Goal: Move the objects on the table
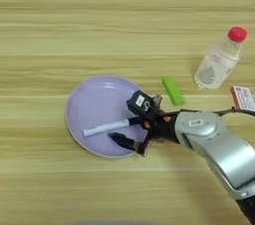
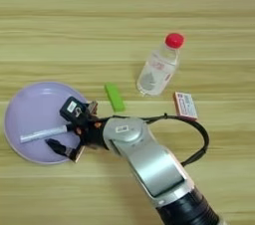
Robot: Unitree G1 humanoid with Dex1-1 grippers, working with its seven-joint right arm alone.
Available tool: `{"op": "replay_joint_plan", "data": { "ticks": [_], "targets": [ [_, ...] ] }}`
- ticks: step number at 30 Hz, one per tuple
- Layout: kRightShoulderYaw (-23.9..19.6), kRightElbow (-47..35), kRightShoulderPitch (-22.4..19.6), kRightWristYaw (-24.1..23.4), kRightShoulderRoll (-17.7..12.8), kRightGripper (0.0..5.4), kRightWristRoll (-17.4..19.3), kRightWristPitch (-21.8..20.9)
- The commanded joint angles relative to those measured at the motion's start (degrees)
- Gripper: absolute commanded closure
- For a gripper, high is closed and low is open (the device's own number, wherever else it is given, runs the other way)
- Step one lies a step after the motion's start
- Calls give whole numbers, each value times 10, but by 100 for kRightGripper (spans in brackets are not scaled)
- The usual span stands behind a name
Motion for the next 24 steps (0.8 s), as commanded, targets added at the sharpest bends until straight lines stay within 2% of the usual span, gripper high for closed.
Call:
{"op": "replay_joint_plan", "data": {
  "ticks": [1, 7, 14, 24],
  "targets": [
    [-3, 30, -38, -16, 12, 5, -16, -46],
    [4, 95, -46, -26, 30, 5, -37, -87],
    [14, 146, -45, -49, 35, 5, -72, -128],
    [7, 220, -66, -89, 51, 5, -99, -155]
  ]
}}
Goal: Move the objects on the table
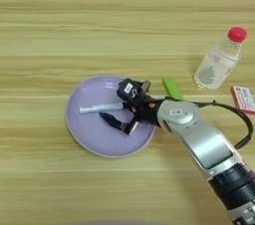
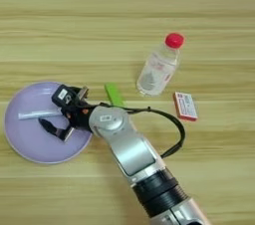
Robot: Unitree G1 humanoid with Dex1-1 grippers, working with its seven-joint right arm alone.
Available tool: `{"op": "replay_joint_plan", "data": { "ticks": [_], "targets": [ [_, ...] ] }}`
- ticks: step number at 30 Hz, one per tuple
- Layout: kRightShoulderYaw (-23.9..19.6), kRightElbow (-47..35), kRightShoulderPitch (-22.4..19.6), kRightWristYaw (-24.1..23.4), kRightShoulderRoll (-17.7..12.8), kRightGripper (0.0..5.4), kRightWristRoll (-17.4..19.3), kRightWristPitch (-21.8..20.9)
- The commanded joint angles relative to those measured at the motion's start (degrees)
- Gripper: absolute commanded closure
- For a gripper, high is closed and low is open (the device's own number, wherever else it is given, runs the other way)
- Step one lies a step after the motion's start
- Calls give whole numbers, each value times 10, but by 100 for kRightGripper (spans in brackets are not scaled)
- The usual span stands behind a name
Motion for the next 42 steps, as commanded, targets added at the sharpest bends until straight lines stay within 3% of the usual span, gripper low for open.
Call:
{"op": "replay_joint_plan", "data": {
  "ticks": [1, 27, 38, 42],
  "targets": [
    [-7, 56, -9, -37, -12, 5, -45, 1],
    [-58, 218, -63, -73, 5, 5, -45, -60],
    [-59, 214, -58, -64, 12, 5, -42, -63],
    [-57, 207, -54, -60, 12, 43, -41, -61]
  ]
}}
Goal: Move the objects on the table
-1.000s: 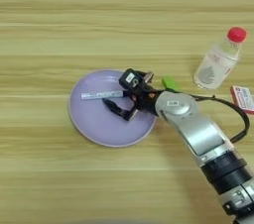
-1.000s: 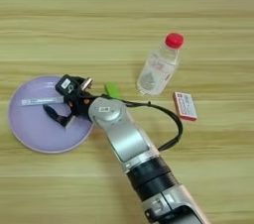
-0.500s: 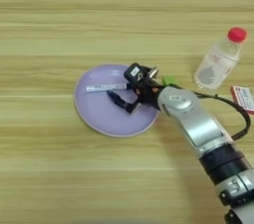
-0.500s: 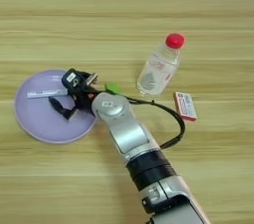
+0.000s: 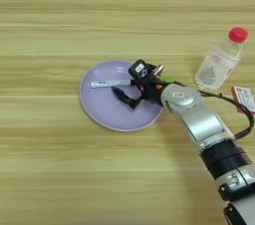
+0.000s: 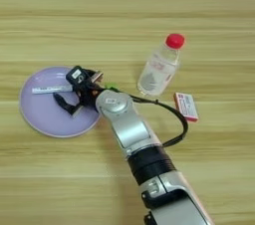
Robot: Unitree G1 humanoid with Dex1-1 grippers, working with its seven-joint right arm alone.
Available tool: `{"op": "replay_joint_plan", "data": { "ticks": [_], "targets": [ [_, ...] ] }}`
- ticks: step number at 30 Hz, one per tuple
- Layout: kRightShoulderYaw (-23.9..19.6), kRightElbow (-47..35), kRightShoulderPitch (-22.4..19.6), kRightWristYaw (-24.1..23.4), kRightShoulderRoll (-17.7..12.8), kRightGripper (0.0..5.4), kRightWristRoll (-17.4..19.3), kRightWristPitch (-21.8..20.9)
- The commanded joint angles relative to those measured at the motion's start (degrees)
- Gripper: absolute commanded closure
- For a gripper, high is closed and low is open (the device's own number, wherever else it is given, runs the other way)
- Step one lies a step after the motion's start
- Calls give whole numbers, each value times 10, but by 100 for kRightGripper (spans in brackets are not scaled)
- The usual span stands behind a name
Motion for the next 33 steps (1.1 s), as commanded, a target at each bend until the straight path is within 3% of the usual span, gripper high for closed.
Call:
{"op": "replay_joint_plan", "data": {
  "ticks": [1, 33],
  "targets": [
    [7, 17, 25, -5, -21, 56, -32, 30],
    [5, -13, 37, 21, -20, 344, -27, 45]
  ]
}}
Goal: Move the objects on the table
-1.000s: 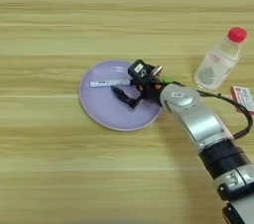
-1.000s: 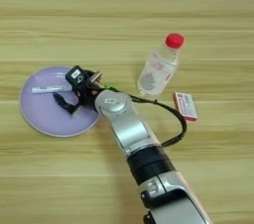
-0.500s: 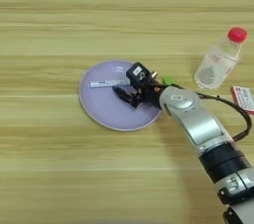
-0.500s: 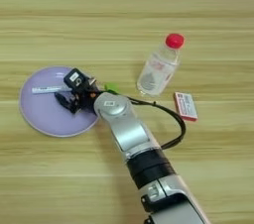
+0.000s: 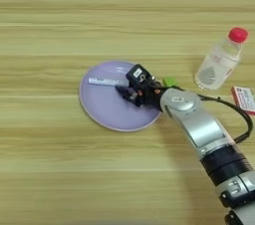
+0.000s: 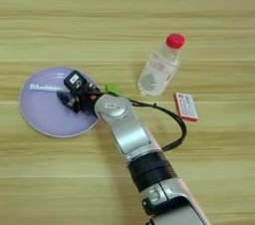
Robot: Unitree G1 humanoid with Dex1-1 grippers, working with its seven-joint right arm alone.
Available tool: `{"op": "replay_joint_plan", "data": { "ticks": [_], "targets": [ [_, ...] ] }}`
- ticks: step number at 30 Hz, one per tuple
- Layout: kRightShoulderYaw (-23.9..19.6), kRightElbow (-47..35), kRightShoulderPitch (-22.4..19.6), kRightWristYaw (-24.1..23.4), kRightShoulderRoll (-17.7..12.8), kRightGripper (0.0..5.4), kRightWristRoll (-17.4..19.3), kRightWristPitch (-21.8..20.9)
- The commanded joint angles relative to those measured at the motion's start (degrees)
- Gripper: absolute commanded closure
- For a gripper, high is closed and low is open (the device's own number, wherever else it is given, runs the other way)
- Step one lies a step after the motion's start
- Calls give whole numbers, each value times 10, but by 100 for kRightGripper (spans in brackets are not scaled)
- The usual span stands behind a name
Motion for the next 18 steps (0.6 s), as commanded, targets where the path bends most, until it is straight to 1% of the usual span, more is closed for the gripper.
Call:
{"op": "replay_joint_plan", "data": {
  "ticks": [1, 15, 18],
  "targets": [
    [1, 13, 16, -1, -19, 356, -21, 41],
    [-6, -19, 25, 8, -13, 458, -19, 56],
    [-6, -25, 28, 10, -12, 463, -18, 60]
  ]
}}
